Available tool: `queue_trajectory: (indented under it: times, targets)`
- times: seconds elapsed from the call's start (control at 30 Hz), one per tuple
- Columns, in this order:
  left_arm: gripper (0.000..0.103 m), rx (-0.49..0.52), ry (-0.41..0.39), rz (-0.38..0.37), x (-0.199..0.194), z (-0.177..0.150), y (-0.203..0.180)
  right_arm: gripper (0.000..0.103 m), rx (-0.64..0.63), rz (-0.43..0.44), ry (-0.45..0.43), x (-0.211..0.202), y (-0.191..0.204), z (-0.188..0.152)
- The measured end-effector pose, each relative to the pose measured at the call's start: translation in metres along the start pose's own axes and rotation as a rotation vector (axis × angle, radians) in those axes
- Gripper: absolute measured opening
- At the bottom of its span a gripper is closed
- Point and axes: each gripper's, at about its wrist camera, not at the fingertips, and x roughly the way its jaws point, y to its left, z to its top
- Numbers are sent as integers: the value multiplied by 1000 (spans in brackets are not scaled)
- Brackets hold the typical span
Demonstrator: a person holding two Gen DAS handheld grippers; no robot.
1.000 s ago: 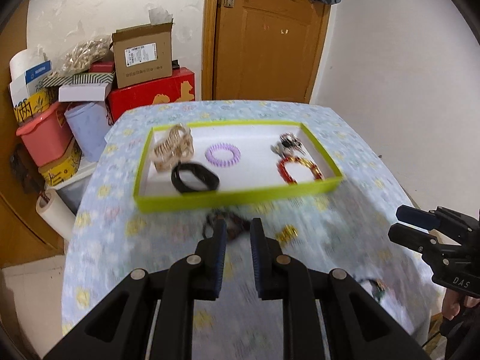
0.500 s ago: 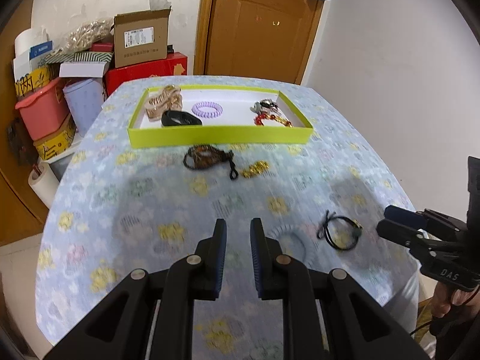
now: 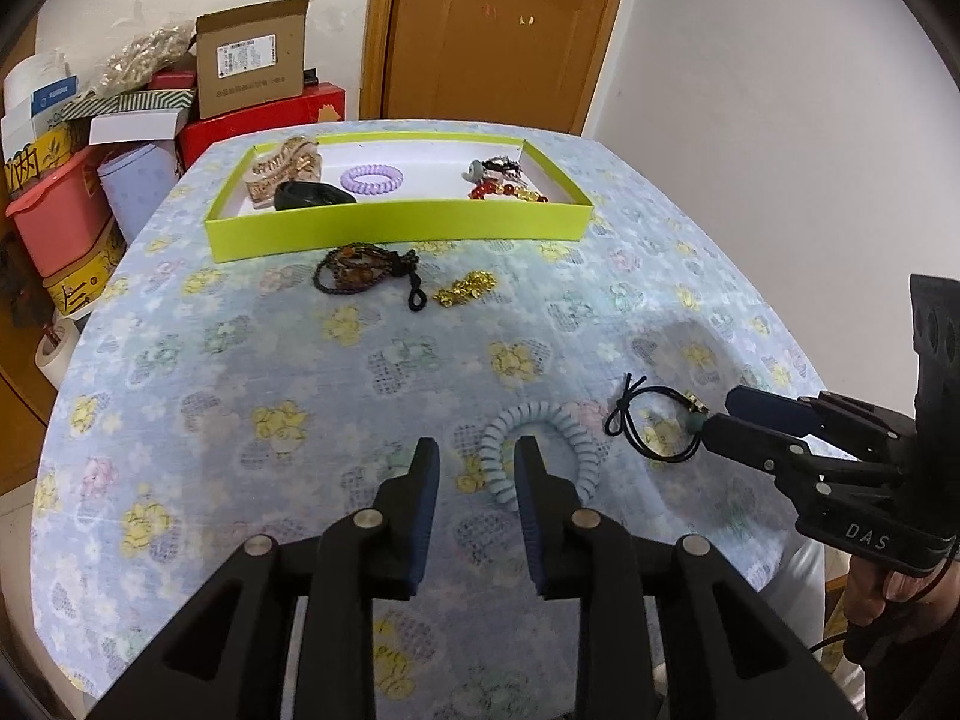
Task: Organize jewelry
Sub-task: 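Withdraw both open tools from the tray toward the remaining hair ties, then grasp the blue coil with the left tool while the right tool grasps the black hair tie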
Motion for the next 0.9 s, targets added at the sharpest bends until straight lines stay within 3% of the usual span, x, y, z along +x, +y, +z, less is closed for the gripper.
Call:
queue_trajectory:
  times: [0.07,0.27,0.5,0.53,0.57,0.6,0.9]
  targets:
    - [27,6,6,4,5,2,-2,35,-11,-16,4,5,1,1]
    - [27,47,32,24,20,3,-13,18,-57,-63,9,13,4,-2]
    - [27,128,14,92,25,-3,-27,17,-48,-57,4,12,2,-4]
    - [24,131,11,93,25,-3,-27,17,-46,-56,4,11,2,-5]
    - [13,129,8,92,24,-4,-27,17,-45,-56,4,11,2,-5]
    - [10,127,8,94,24,-4,-26,17,-42,-55,4,9,2,-6]
    - [9,81,11,57,18,-7,-20,17,-29,-51,-22,-4,1,-8]
